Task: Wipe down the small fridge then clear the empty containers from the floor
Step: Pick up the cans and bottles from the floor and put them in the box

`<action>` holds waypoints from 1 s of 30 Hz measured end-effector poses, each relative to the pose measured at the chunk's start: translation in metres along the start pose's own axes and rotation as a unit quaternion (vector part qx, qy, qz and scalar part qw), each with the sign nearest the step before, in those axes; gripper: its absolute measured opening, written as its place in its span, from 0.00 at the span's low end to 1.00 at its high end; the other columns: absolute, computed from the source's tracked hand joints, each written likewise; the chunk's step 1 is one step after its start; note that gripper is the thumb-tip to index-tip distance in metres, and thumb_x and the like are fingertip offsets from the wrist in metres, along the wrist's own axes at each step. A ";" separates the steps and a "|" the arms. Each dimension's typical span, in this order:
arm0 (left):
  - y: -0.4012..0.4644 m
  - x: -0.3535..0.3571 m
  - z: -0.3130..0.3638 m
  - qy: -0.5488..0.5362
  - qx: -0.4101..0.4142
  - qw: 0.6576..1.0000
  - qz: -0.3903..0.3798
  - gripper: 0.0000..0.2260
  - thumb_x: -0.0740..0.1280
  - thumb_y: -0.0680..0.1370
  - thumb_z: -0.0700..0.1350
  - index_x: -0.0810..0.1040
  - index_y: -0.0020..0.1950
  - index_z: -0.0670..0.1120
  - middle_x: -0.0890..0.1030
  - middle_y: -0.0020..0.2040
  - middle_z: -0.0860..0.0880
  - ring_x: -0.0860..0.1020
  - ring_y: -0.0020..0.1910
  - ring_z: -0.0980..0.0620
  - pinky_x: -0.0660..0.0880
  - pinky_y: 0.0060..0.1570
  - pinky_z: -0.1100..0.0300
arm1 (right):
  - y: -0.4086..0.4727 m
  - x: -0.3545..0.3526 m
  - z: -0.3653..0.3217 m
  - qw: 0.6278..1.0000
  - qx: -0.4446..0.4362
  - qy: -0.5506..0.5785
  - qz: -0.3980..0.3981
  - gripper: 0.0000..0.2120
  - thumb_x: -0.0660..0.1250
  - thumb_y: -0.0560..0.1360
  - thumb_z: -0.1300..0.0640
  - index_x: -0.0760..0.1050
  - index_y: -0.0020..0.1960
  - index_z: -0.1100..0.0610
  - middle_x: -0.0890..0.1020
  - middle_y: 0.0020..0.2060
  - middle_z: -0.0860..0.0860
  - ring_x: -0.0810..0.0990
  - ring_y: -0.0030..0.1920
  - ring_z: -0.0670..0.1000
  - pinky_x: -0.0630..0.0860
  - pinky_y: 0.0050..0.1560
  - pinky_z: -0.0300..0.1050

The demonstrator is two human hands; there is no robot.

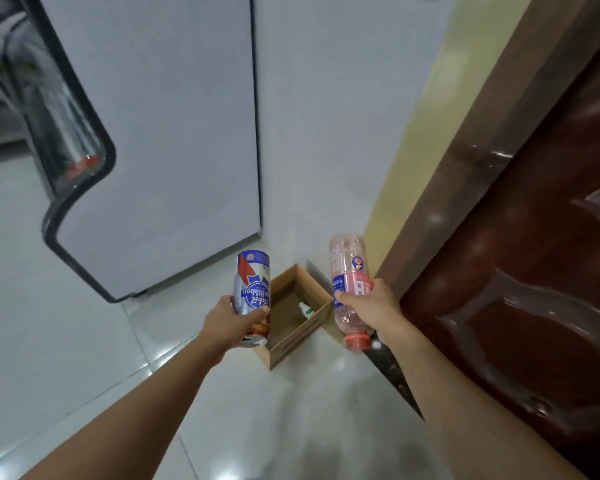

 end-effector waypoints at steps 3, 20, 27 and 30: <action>0.020 0.003 -0.011 -0.011 -0.032 0.999 0.024 0.26 0.71 0.72 0.54 0.66 0.64 0.45 0.76 0.52 0.49 0.77 0.41 0.55 0.73 0.33 0.66 | 0.042 0.020 -0.003 0.998 0.009 -0.055 -0.038 0.31 0.77 0.64 0.51 0.67 0.61 0.56 0.78 0.52 0.53 0.80 0.49 0.54 0.79 0.51 0.53; 0.193 0.053 -0.040 -0.081 -0.196 0.976 0.044 0.27 0.72 0.71 0.54 0.66 0.63 0.44 0.77 0.57 0.45 0.78 0.48 0.49 0.77 0.43 0.59 | 0.241 0.131 -0.009 0.962 0.064 -0.208 -0.163 0.33 0.76 0.66 0.49 0.66 0.64 0.57 0.78 0.55 0.55 0.80 0.52 0.55 0.79 0.53 0.52; 0.242 0.090 -0.082 -0.118 -0.290 0.946 0.081 0.27 0.72 0.70 0.54 0.66 0.63 0.44 0.74 0.52 0.48 0.77 0.48 0.49 0.78 0.44 0.56 | 0.319 0.175 0.027 0.934 0.114 -0.240 -0.239 0.26 0.75 0.66 0.51 0.68 0.59 0.54 0.79 0.50 0.52 0.80 0.44 0.51 0.79 0.45 0.48; 0.267 0.115 -0.105 -0.129 -0.325 0.932 0.099 0.26 0.73 0.70 0.55 0.66 0.60 0.45 0.74 0.51 0.48 0.77 0.47 0.50 0.79 0.46 0.54 | 0.353 0.193 0.053 0.924 0.123 -0.256 -0.258 0.21 0.76 0.66 0.53 0.68 0.51 0.51 0.78 0.41 0.48 0.77 0.36 0.45 0.70 0.31 0.38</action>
Point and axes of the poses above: each hand's wrist, its own y-axis towards the middle knuckle, its own x-axis out of the palm, z = x × y, the point moved 10 cm from there along y, towards the middle knuckle
